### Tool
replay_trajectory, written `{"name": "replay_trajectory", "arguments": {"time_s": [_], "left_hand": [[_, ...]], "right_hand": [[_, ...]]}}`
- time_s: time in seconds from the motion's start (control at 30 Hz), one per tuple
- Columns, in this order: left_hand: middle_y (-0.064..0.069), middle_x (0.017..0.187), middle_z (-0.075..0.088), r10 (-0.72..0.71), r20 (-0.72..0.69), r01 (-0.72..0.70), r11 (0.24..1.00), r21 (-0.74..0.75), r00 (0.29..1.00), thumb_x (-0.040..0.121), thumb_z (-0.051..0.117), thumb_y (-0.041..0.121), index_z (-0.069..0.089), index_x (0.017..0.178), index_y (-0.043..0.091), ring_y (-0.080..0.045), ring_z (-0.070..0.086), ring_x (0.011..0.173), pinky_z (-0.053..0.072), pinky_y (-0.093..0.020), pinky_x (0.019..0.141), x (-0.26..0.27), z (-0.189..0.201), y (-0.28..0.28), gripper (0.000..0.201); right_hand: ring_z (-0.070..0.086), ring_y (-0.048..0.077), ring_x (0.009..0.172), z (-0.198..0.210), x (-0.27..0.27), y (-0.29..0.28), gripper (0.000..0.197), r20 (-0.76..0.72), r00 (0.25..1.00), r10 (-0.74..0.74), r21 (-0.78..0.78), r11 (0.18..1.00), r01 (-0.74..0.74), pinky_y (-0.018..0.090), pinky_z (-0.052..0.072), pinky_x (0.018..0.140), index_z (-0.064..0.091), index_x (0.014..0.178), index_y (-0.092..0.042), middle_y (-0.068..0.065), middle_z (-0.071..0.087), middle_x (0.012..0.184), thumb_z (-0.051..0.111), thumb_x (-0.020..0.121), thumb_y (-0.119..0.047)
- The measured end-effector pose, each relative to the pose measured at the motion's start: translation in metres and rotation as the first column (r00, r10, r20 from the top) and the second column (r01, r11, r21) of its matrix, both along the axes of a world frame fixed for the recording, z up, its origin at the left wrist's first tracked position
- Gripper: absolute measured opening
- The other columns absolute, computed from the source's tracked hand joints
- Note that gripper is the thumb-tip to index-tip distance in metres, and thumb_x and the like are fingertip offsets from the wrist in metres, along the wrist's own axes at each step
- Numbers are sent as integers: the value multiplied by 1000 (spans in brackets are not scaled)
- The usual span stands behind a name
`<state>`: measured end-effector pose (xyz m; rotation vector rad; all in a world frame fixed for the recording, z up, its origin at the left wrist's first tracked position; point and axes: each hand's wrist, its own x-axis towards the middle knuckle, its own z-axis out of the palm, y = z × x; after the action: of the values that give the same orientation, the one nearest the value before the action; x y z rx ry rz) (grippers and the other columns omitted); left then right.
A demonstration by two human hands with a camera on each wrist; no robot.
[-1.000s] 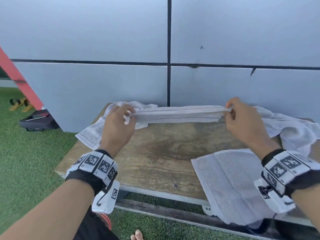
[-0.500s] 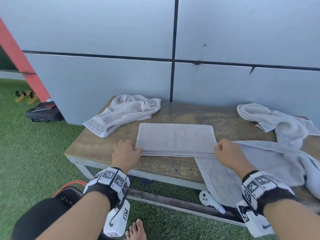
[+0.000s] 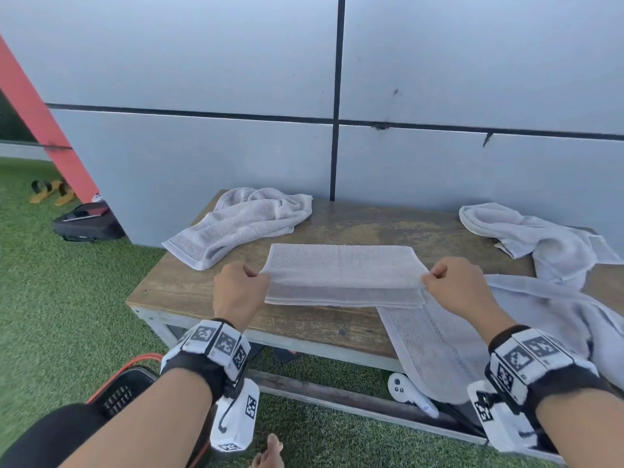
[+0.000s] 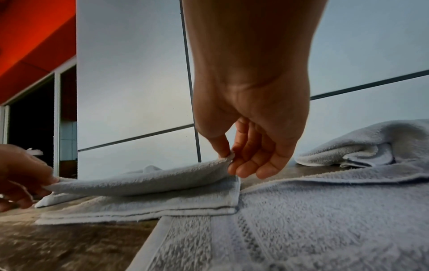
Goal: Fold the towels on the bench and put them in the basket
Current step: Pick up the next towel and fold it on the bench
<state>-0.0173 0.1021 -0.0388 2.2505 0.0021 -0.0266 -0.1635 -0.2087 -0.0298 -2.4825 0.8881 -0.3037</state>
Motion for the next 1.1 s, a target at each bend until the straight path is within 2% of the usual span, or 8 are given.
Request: {"name": "replay_trajectory", "arguments": {"time_s": [0.17, 0.23, 0.33, 0.43, 0.63, 0.73, 0.87, 1.1], "left_hand": [[-8, 73, 69, 2, -50, -1, 1000, 18, 999, 75, 70, 20, 63, 74, 8, -24, 67, 73, 56, -38, 68, -8, -10, 1, 14], [-10, 73, 70, -9, -65, 11, 999, 32, 998, 77, 70, 17, 64, 77, 5, -26, 67, 75, 55, -38, 69, -8, -15, 0, 13], [-7, 81, 68, -32, -89, 39, 996, 86, 996, 80, 66, 17, 59, 85, 12, -25, 64, 79, 55, -38, 71, -8, -18, -1, 10], [-3, 100, 59, -94, 41, 85, 978, 193, 995, 83, 63, 17, 52, 99, 16, -21, 57, 91, 50, -38, 77, -7, -20, -10, 20], [-4, 130, 47, -431, 287, 337, 884, 323, 856, 93, 57, 19, 50, 126, 16, -21, 43, 122, 41, -36, 103, -2, -22, -68, 34], [-3, 152, 36, -562, 200, 446, 788, 424, 803, 100, 48, 25, 43, 140, 17, -24, 30, 143, 30, -41, 114, 5, -30, -102, 41], [1, 168, 3, -667, 33, 546, 636, 545, 744, 107, 20, 37, 17, 158, 29, -21, -2, 155, 6, -45, 124, 16, -56, -114, 51], [10, 167, -10, -684, 36, 537, 602, 591, 728, 104, 16, 55, -1, 158, 41, -11, -14, 153, -6, -38, 125, 27, -67, -100, 58]], "right_hand": [[63, 12, 67, -8, -5, -3, 41, -112, 993, 47, 15, 999, -46, 23, 36, 50, 45, 56, -13, 0, 56, 54, 74, 85, -19], [60, 12, 62, -13, -6, -4, 38, -130, 991, 39, 23, 999, -37, 24, 37, 51, 51, 58, -11, 2, 58, 58, 76, 85, -21], [60, 17, 69, -16, -6, -1, 24, -155, 988, -18, 23, 999, 22, 31, 47, 63, 58, 74, -15, -2, 62, 75, 75, 84, -29], [54, 23, 96, -16, -4, 8, 17, -63, 997, -35, -72, 997, 30, 39, 49, 76, 53, 95, -23, 0, 56, 103, 66, 86, -31], [41, 23, 123, -19, 41, 48, 34, -39, 962, 271, -201, 941, -273, 40, 39, 100, 50, 126, -17, 3, 48, 131, 51, 94, -27], [27, 24, 141, -24, 70, 64, 47, -144, 915, 377, -128, 910, -395, 44, 29, 112, 35, 144, -16, 4, 29, 155, 42, 100, -32], [-29, 17, 148, -42, 88, 63, 64, -491, 748, 447, 70, 876, -478, 48, -12, 121, -18, 155, -36, -5, -32, 160, 15, 103, -54], [-40, 11, 141, -50, 81, 43, 63, -469, 746, 473, 102, 868, -487, 43, -20, 118, -20, 150, -49, -15, -39, 154, 11, 98, -66]]}}
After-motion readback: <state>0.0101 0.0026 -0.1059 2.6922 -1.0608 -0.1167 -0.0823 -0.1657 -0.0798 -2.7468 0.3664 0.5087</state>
